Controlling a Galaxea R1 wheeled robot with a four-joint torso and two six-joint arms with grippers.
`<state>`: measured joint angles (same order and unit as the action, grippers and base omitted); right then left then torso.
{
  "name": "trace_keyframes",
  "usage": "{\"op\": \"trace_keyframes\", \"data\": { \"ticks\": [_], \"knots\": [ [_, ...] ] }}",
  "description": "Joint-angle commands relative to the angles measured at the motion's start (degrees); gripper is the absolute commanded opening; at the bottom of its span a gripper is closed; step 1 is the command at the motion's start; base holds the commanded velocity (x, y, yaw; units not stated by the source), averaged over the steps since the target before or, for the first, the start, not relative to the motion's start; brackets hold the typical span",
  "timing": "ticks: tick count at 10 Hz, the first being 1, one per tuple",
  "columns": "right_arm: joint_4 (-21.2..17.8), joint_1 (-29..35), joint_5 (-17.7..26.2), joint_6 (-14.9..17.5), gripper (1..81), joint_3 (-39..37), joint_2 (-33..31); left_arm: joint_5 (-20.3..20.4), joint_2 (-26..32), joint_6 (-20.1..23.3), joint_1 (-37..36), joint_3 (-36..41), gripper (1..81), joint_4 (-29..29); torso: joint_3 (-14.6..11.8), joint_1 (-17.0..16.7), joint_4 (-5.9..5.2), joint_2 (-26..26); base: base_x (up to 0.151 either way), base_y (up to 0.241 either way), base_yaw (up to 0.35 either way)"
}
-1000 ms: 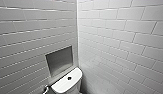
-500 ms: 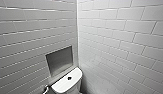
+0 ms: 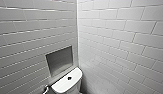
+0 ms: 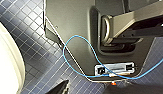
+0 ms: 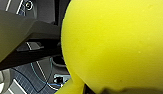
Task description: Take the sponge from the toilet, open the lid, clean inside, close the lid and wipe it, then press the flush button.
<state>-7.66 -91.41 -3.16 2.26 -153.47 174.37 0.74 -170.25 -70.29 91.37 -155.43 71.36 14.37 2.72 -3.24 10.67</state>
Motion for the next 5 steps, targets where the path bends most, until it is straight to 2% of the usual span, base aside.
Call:
{"op": "trace_keyframes", "data": {
  "ticks": [1,2,3,4,5],
  "knots": [
    [-0.4,1.4,3.6,0.3,1.0,0.7,-0.1,-6.4,-0.6,6.7,-1.0,-0.1,81.1,-3.2,0.0,0.0,0.0,0.0,0.0,0.0,0.0],
    [-0.3,1.3,3.5,0.3,1.0,1.3,-0.1,-6.5,-0.9,14.1,-1.1,-0.1,81.1,-8.1,0.0,0.0,0.0,0.0,0.0,0.0,0.0],
    [-0.3,1.3,3.5,0.4,1.0,2.1,-0.2,-6.0,-0.8,26.6,-1.2,-0.1,81.1,-19.1,0.0,0.0,0.0,0.0,0.0,0.0,0.0],
    [-0.3,1.3,3.4,0.4,1.0,2.6,-0.4,-5.8,-0.8,36.0,-1.6,0.0,81.1,-27.4,0.0,0.0,0.0,0.0,0.0,0.0,0.0],
    [-0.3,1.3,3.4,0.4,1.0,2.8,-0.6,-5.8,-0.8,47.8,-2.2,0.2,81.1,-35.9,0.0,0.0,0.0,0.0,0.0,0.0,0.0]
  ]
}}
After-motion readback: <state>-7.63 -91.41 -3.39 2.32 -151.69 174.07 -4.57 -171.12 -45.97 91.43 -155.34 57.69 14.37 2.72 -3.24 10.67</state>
